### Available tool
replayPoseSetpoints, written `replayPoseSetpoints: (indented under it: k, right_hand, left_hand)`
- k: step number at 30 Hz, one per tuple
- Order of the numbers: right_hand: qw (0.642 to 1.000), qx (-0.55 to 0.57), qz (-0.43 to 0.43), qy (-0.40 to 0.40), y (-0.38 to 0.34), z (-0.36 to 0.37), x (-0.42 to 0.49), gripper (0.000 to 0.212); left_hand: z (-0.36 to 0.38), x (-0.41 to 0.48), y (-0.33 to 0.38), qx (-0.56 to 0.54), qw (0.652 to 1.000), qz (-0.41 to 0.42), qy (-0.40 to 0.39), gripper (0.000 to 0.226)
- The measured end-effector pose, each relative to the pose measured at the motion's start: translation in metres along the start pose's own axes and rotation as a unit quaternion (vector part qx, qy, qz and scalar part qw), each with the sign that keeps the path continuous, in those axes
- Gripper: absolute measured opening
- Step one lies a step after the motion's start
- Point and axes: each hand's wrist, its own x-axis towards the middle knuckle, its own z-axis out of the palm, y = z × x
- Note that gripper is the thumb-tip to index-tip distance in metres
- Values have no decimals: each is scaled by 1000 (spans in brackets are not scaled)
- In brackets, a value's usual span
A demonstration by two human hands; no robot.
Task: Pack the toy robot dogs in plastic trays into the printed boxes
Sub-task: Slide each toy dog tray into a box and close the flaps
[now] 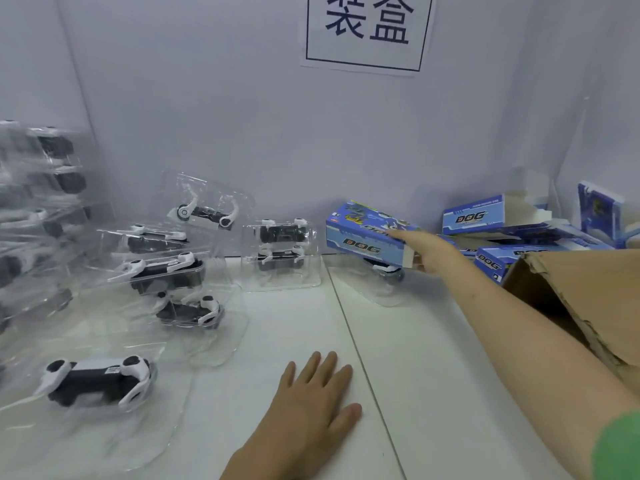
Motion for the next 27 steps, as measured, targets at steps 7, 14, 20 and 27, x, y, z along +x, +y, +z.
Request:
replayPoseSetpoints:
  k: [7,14,20,27]
  right_hand:
    - [969,-13,-231,86,19,1,-78,30]
    - [872,-125,-457,127,61,13,-165,9]
    - [709,-311,-622,119,110,47,-187,49]
    - [717,-279,-639,10,113,55,-203,43]
  left_hand:
    - [-4,1,1,-4,1000,-8,3,61]
    - [-25,1,8,-335,939,-62,57,92]
    - [-51,8,7,-767,627,-132,32,104]
    - [-53,-10,1,-862,502,4,74,103]
